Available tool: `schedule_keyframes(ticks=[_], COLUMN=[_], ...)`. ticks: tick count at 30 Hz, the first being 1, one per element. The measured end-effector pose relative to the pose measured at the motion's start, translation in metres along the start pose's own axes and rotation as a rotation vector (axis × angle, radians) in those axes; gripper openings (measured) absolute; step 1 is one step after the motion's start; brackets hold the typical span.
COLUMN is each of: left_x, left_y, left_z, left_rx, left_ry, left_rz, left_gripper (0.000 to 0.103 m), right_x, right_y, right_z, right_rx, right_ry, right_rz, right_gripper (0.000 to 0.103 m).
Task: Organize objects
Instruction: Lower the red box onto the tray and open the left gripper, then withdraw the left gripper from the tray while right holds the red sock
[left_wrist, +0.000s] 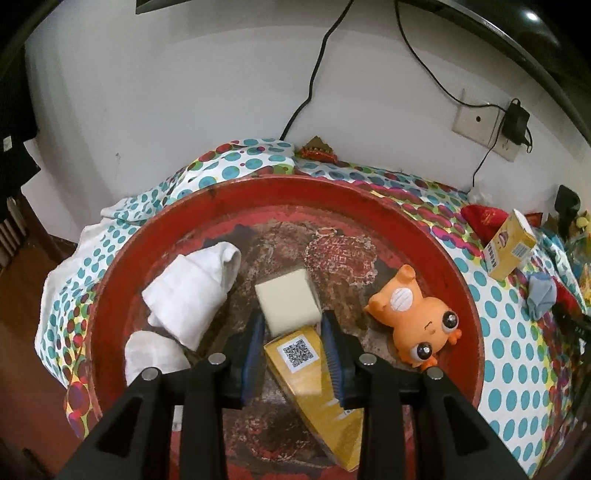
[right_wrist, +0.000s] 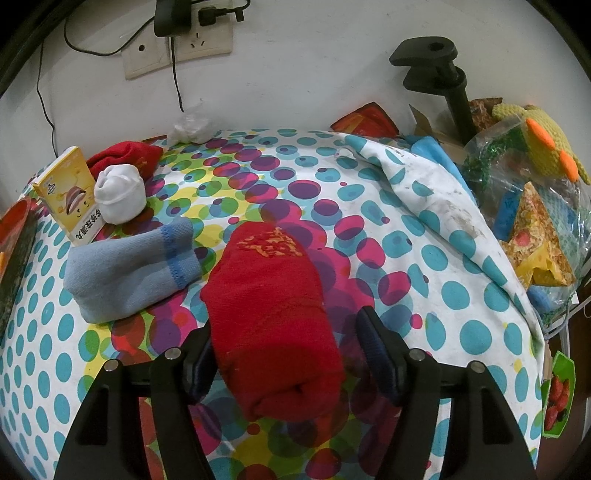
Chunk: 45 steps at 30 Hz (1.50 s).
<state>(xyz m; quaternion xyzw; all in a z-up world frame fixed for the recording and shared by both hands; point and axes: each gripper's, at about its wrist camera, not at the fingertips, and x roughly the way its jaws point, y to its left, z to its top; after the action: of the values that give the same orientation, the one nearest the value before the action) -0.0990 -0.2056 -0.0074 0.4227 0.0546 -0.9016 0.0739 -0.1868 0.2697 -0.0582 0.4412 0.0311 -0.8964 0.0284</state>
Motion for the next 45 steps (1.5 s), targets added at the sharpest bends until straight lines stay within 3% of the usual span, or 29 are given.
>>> schedule_keyframes(ticks=[1, 6, 21, 24, 26, 29, 34, 45], left_x=[0.000, 0.002, -0.014, -0.024, -0.032, -0.046, -0.066, -0.094], left_y=[-0.001, -0.003, -0.005, -0.005, -0.006, -0.007, 0.001, 0.016], left_z=[0.000, -0.003, -0.016, -0.023, -0.029, -0.037, -0.047, -0.086], left_rx=[0.006, 0.020, 0.028, 0.030, 0.043, 0.071, 0.058, 0.079], left_ry=[0.003, 0.012, 0.007, -0.004, -0.014, -0.043, -0.072, -0.083], left_rz=[0.012, 0.014, -0.016, -0.024, -0.020, -0.007, -0.035, 0.014], left_gripper=[0.043, 0.051, 0.055, 0.055, 0.055, 0.055, 0.061, 0.062], right_x=[0.000, 0.000, 0.001, 0.000, -0.002, -0.004, -0.003, -0.009], right_y=[0.000, 0.000, 0.000, 0.003, 0.010, 0.015, 0.014, 0.026], right_z=[0.000, 0.001, -0.001, -0.001, -0.001, -0.002, -0.001, -0.002], right_rx=[0.000, -0.001, -0.001, -0.015, -0.042, -0.064, -0.069, -0.135], right_ry=[0.000, 0.000, -0.001, -0.007, -0.016, -0.022, -0.024, -0.038], right_rz=[-0.001, -0.002, -0.005, 0.016, 0.030, 0.021, 0.027, -0.060], right_gripper=[0.067, 0.068, 0.067, 0.056, 0.044, 0.039, 0.033, 0.033])
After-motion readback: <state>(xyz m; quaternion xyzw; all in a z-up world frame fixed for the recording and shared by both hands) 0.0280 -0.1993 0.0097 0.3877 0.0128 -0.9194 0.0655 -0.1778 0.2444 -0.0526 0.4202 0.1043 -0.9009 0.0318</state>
